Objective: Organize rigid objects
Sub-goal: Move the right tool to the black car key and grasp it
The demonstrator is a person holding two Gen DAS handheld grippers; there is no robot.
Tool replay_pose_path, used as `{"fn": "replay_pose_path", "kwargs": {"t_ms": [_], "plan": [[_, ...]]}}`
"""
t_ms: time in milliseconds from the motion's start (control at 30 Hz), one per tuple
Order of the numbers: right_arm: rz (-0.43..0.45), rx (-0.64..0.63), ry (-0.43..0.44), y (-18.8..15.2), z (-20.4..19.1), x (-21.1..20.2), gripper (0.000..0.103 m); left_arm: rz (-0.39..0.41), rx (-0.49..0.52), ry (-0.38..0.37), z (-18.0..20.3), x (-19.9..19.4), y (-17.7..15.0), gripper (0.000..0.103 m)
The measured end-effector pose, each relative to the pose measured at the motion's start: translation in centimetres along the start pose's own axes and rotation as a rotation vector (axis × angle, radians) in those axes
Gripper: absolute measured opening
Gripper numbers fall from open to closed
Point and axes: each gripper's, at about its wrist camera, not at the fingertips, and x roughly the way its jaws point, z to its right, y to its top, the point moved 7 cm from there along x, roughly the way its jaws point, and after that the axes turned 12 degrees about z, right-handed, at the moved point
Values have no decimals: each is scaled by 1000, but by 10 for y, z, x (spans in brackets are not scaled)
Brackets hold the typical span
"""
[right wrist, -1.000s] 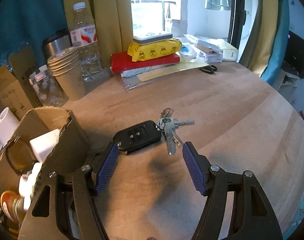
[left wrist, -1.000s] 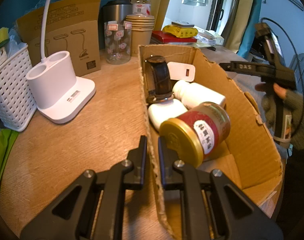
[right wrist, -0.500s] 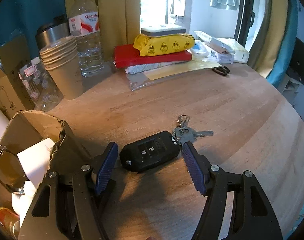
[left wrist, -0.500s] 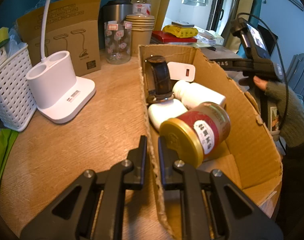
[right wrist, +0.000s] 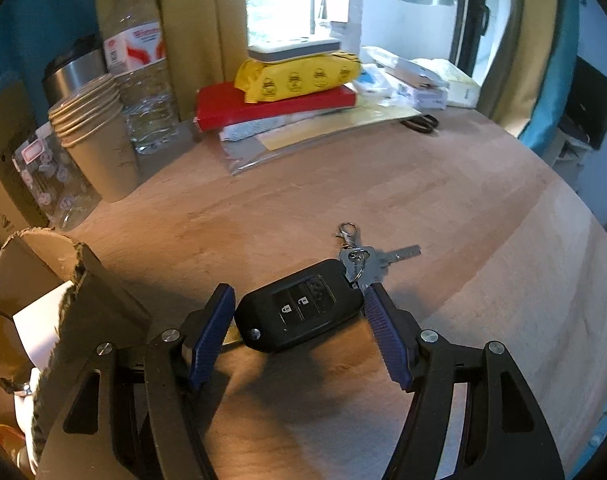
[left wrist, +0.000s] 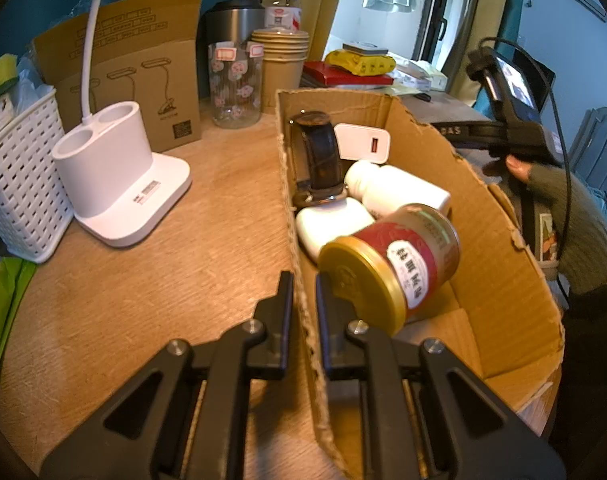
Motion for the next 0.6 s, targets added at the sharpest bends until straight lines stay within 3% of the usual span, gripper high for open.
{"fn": "replay_pose_path", "kwargs": {"t_ms": [600], "plan": [[24,97,-143,-21,74,-31,71,0,0,0,0,0,0,12]]}}
